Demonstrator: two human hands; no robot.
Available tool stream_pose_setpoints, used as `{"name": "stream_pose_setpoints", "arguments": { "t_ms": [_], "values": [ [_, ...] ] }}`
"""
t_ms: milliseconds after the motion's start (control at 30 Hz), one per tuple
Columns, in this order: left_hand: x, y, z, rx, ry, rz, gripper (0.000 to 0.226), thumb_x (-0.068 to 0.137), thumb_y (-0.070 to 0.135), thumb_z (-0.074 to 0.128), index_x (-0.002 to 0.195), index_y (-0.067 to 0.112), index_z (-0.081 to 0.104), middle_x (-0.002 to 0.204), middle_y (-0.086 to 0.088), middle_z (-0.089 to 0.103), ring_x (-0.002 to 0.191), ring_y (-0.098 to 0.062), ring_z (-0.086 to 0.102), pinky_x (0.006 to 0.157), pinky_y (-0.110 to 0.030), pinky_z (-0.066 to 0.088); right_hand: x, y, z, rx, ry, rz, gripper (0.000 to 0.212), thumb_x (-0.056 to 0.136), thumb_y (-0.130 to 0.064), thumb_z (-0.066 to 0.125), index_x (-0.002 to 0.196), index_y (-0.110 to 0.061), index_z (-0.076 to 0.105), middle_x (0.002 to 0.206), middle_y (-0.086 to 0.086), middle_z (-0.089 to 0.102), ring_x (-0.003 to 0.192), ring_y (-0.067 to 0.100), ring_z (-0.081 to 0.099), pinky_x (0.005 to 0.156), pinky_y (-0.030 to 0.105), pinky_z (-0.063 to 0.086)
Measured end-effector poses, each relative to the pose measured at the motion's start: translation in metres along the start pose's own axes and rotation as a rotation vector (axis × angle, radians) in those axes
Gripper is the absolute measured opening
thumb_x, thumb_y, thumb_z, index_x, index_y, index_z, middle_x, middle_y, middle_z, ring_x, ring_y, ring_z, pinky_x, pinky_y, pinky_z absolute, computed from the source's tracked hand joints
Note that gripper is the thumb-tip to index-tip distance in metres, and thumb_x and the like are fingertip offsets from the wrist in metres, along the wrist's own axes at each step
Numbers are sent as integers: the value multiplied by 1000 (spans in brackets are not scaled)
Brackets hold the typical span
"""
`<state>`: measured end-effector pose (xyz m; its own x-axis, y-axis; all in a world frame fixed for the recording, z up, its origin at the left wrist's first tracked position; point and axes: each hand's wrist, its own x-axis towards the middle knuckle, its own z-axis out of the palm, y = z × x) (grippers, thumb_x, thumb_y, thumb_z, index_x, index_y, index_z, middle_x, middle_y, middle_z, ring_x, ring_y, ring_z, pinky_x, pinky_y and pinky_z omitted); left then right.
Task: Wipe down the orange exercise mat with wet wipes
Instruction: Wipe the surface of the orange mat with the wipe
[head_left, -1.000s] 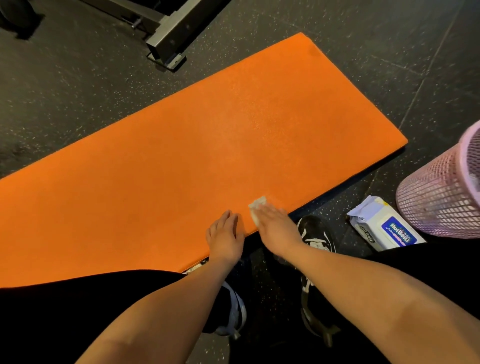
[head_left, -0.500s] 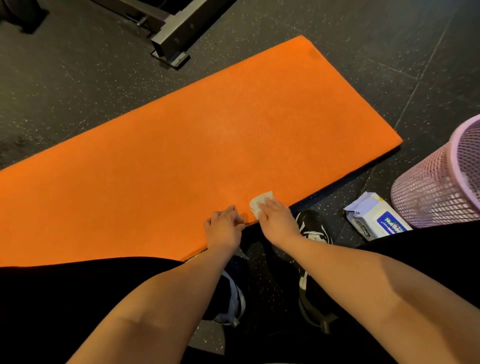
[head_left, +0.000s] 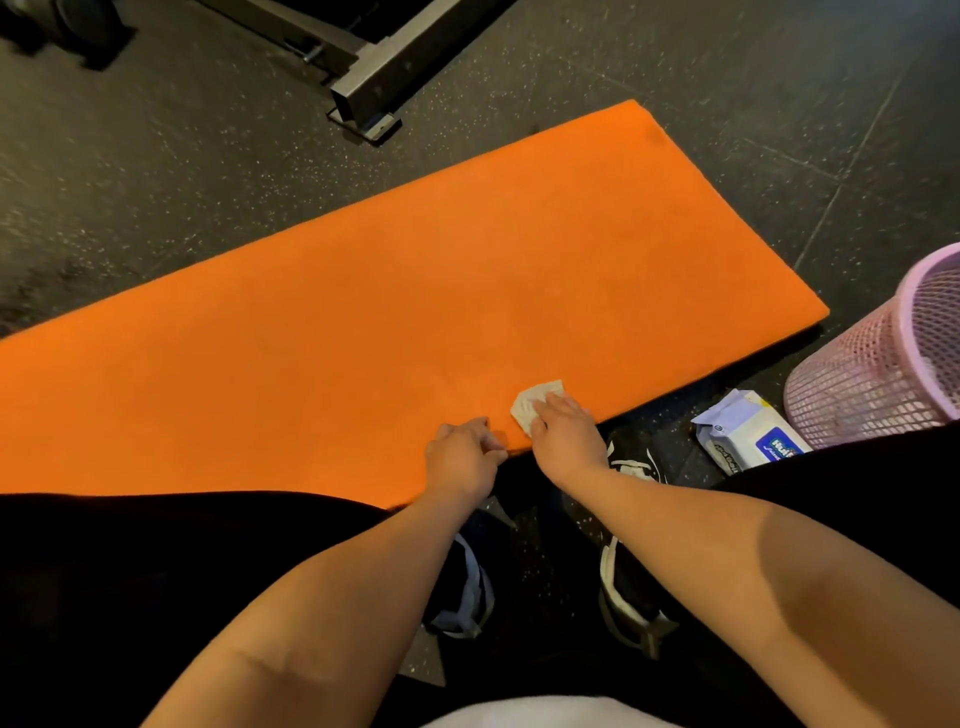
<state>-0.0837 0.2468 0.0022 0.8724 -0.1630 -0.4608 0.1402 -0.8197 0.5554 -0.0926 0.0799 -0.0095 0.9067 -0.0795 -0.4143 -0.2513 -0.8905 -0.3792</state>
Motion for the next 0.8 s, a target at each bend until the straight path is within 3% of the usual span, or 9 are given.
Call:
{"name": "stream_pose_setpoints", "arguments": {
  "t_ms": [67,133,200,233,367,500,667,800],
  "values": [
    [-2,1,4,37,-1,-5,4,91,27,69,89,28,65,143,8,56,130,-23,41,107,-42,35,-4,-5,7,14,-33,-20,47,110,-25,30,154,-13,39,164,5,29,154,22,16,124,38,10],
    [-1,3,3,28,-4,-18,3,92,27,62,90,28,61,119,7,66,122,-25,44,100,-41,39,-8,-12,14,56,-90,-135,48,110,-25,31,156,-14,36,165,5,29,155,21,16,125,36,10],
    [0,6,-1,-40,0,-49,7,92,23,55,90,30,55,93,10,60,114,-26,46,95,-43,41,-9,-15,19,58,-150,-276,49,109,-22,35,158,-17,32,165,3,29,155,20,16,125,37,11],
    [1,6,-1,-69,5,-62,10,91,21,53,91,30,54,90,11,57,113,-26,46,95,-44,42,-7,-13,20,50,-164,-312,50,109,-23,35,158,-18,31,165,2,28,155,20,15,125,39,11],
    [4,8,5,-33,80,-84,19,95,18,49,110,26,59,121,8,58,122,-24,43,97,-38,35,7,2,18,-75,-140,-180,50,110,-31,26,160,-26,26,169,-2,14,156,17,1,126,43,1],
    [15,10,8,54,56,-89,37,99,24,46,135,25,52,141,8,50,128,-25,37,91,-36,27,20,-5,16,-96,-87,13,53,109,-24,25,162,-21,18,170,2,8,156,19,-6,126,44,-3],
    [30,9,4,185,33,-177,46,102,29,34,147,34,38,159,10,32,135,-23,29,103,-40,21,15,-20,23,-78,-186,-311,57,109,-26,27,163,-25,9,170,-3,6,156,12,-6,125,36,-8],
    [32,6,14,249,-32,-170,54,104,32,31,157,34,20,168,10,7,149,-23,9,118,-47,9,37,3,17,-180,-200,-262,54,111,-35,18,163,-27,7,170,-6,0,156,12,-9,126,40,-5]
  ]
}}
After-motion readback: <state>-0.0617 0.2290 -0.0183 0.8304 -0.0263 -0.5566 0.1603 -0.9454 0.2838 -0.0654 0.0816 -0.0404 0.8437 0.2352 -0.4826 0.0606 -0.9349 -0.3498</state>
